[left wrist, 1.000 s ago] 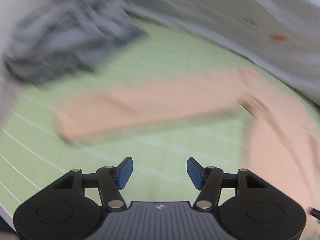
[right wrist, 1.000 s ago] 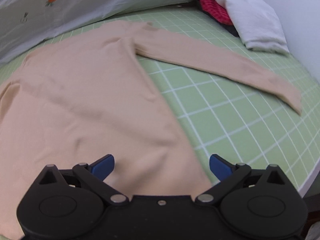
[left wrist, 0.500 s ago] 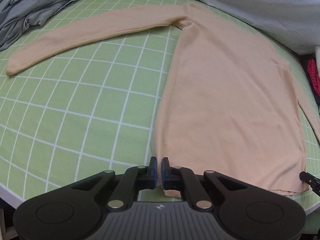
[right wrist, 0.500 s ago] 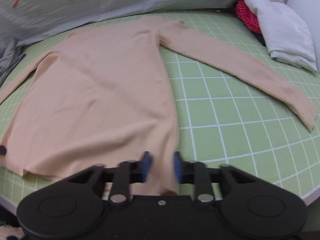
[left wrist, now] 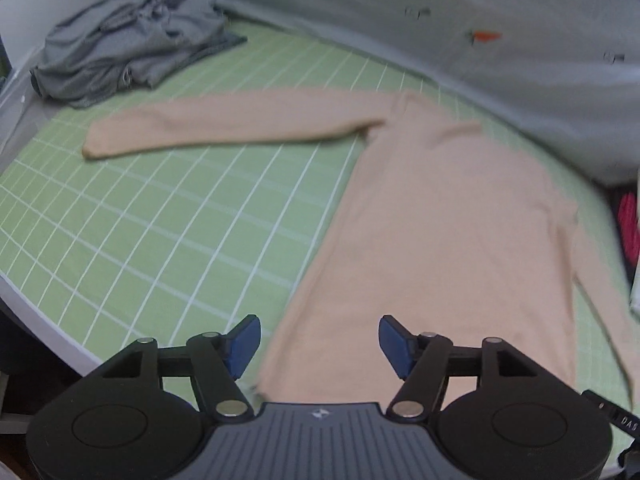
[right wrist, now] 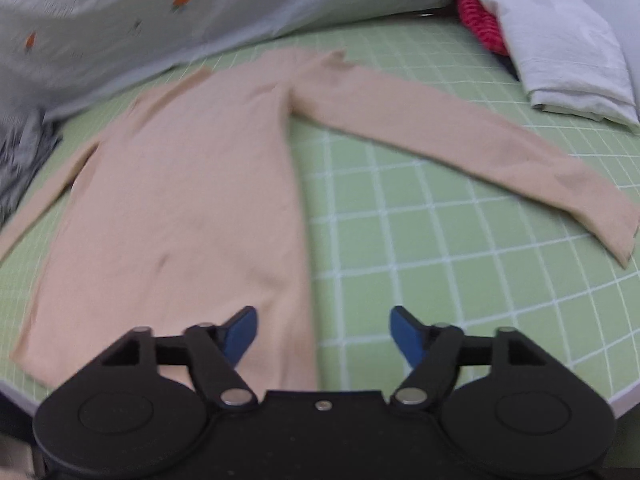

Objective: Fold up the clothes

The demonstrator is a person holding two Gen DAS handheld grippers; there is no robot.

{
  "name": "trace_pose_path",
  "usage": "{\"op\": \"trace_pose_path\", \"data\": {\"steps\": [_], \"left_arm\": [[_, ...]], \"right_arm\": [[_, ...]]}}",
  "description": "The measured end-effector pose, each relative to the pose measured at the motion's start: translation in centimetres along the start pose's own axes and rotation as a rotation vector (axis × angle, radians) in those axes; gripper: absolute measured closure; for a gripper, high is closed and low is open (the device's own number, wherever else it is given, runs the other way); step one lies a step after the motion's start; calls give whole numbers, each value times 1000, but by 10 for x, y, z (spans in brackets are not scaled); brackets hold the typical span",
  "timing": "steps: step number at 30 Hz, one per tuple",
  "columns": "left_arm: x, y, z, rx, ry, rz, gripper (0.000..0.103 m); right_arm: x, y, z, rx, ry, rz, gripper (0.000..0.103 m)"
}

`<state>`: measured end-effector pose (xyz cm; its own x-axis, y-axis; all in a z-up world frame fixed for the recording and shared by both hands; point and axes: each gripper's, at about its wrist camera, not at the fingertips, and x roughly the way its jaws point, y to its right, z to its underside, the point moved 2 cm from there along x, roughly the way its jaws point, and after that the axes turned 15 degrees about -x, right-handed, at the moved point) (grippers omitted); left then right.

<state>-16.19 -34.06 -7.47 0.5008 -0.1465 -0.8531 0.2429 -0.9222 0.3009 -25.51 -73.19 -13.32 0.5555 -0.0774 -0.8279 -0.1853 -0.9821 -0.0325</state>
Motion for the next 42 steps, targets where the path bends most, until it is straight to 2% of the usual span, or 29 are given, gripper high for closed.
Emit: {"op": "trace_pose_path", "data": {"steps": [5,11,16,18,21,22,23,24,26,28,29,35,39,42], "left_arm": [[-9,41,12,-22,58,23,30],[-15,75,29,36,58,-26,30],[-19,90,40,65,57,-74,30],[-21,93,43,64,59,-80,29],[-22,97,44,57,72,-89,28],[-22,98,44,51,71,-92,28],[-21,100,45,52,67,-93,29],[-21,103,46,55,60,-93,29],[-19,110,46,71,59,-83,29],[-17,117,47,89,60,-72,29],[-17,120,47,97,61,-66,29],[-13,124,40,107,62,-28,29],[-14,114,31,93,63,-17,29],[-17,98,22,67,75,-20,28]], "right_arm": [[9,69,-11,149,43,115,20],[15,163,-15,300,76,284,19],[30,218,-15,375,25,381,16],[35,229,-14,376,-7,402,14],[36,232,-10,350,1,366,13],[35,231,-9,335,6,359,17],[34,229,-9,310,7,364,32],[31,226,-8,281,8,368,42],[26,225,-7,265,17,339,77],[22,227,-5,290,10,326,93],[19,227,-3,303,6,328,95],[2,223,17,349,-3,331,97],[-2,212,22,348,-25,339,97],[-2,204,21,356,-43,371,93]]}}
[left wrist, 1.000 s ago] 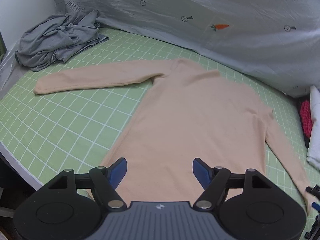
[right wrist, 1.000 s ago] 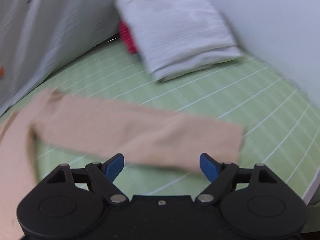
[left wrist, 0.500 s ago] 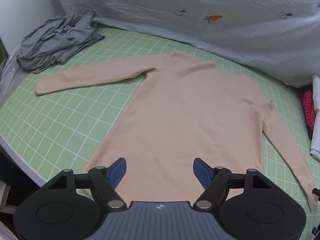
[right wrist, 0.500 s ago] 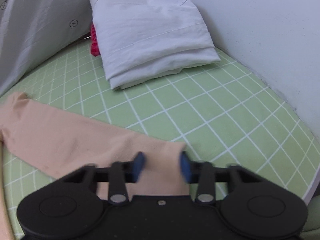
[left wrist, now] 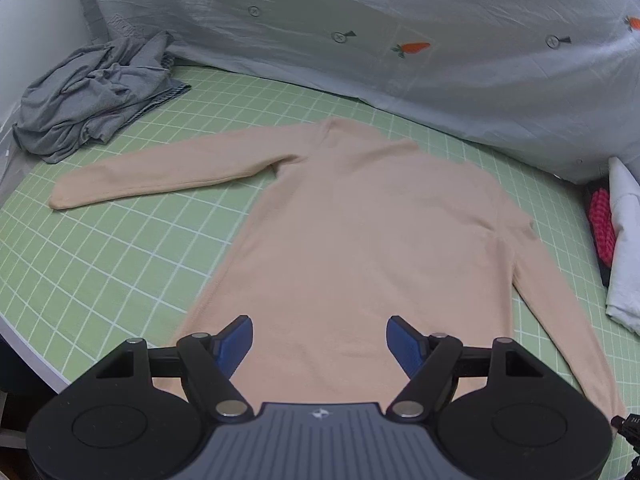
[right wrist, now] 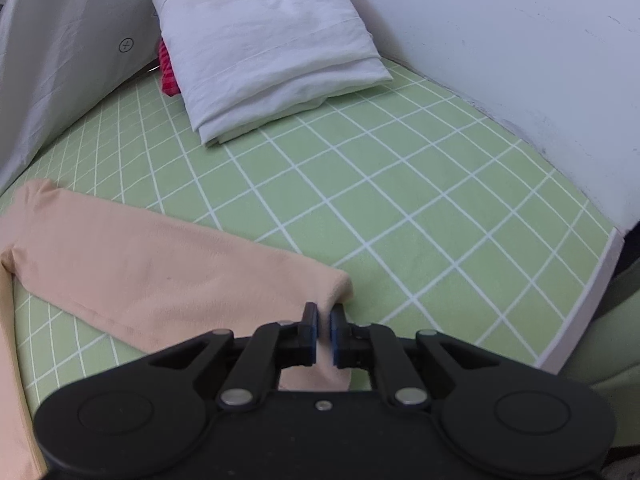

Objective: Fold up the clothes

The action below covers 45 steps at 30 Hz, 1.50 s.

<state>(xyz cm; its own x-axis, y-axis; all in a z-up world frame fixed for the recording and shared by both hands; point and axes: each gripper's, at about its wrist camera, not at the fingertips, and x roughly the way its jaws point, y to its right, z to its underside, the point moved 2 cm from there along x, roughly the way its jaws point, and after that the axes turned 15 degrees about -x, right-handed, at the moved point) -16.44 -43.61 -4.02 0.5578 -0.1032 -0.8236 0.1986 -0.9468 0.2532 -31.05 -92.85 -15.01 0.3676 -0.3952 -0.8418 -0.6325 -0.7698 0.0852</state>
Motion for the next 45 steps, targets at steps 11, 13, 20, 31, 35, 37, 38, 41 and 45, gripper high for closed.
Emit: {"op": "trace_pose_path", "data": {"steps": [11,13,20,31,35,37,38,41,45], "left_arm": [[6,-119,-58,-157,17,-79,15],[13,-143,-74,-212,12,-87,15],[39,-205,-129,-243,34,-103,14],[128,-279,-209,-259,-50,-209,13],[148,-289,-224,-257,-62,-242,14],[153,-293,-228,-259,-57,-252,14],[156,-295,-230,-260,-55,-257,17],[164,-300,-236,-256,-57,-263,32],[171,-298,-239,-227,-81,-248,52]], "right_arm": [[-41,-109,-13,-128,93,-30,1],[-44,-146,-6,-165,74,-68,1],[-62,-278,18,-326,42,-202,1],[-72,-389,25,-441,-3,-145,1],[-76,-395,31,-425,-49,-121,1],[-76,-395,34,-423,-69,-93,1],[-76,-395,36,-418,-79,-79,1],[-75,-394,37,-386,-98,-56,1],[-74,-397,35,-357,-103,-61,1]]}}
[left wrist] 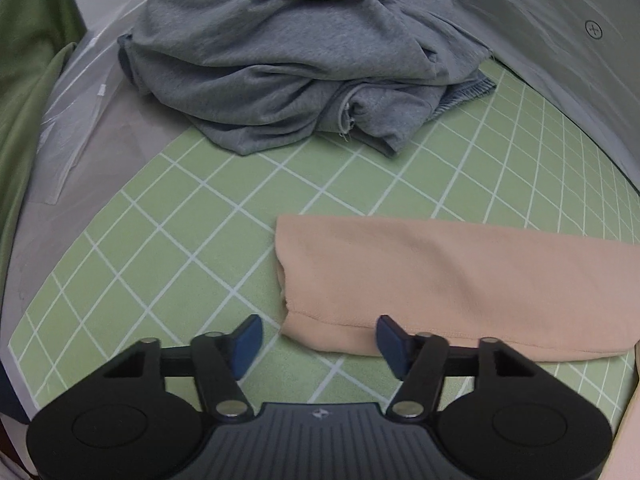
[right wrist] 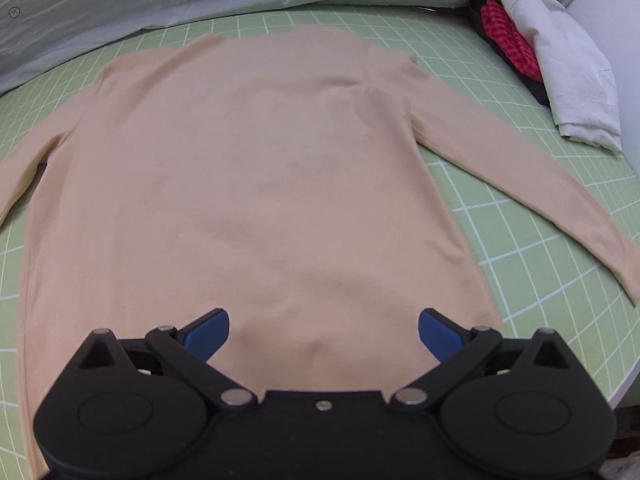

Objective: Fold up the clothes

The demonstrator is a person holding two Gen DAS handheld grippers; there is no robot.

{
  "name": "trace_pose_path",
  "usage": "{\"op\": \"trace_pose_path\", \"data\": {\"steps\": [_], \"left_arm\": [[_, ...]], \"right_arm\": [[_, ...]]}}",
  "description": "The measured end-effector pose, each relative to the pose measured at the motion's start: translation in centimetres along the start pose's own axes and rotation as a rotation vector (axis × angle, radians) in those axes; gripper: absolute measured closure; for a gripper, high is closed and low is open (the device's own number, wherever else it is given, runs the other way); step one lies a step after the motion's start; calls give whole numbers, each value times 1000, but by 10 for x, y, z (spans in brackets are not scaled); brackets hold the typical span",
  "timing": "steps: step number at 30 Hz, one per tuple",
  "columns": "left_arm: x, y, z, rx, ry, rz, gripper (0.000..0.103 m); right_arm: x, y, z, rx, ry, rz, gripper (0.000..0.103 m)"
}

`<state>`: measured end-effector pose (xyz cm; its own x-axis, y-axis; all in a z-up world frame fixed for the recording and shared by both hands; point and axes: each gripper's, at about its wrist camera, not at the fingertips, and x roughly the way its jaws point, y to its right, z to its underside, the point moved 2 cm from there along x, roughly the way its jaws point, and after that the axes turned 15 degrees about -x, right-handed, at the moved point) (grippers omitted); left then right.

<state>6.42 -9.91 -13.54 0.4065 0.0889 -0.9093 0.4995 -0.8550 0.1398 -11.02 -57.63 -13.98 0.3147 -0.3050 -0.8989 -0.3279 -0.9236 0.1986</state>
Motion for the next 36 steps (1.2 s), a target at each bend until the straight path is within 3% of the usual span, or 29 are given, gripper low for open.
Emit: {"op": "trace_pose_path", "data": {"steps": [4,11,16,20,24,27,29,31,36], "left_arm": [[0,2,2,-23,14,-2,93],[-26,28,7,46,79,56,97],[-55,77,26,140,121,131,97],[-82,134,60,241,113,243,98],[-111,194,114,379,60,414,98],[-128,231,158,518,27,530,89],[-131,247,177,585,29,527,55],[-128,253,183,608,53,480,40],[-99,237,161,526,49,291,31]], "right_arm": [[3,-4,-2,-4,-5,-9,1],[8,4,-1,23,3,-19,1],[12,26,-3,86,24,-38,3],[12,49,-6,161,63,-61,3],[14,70,-7,193,89,-71,3],[15,82,-5,199,97,-70,3],[16,89,-5,199,99,-70,3],[17,93,-6,190,105,-68,3],[14,72,-22,140,138,-97,3]]}}
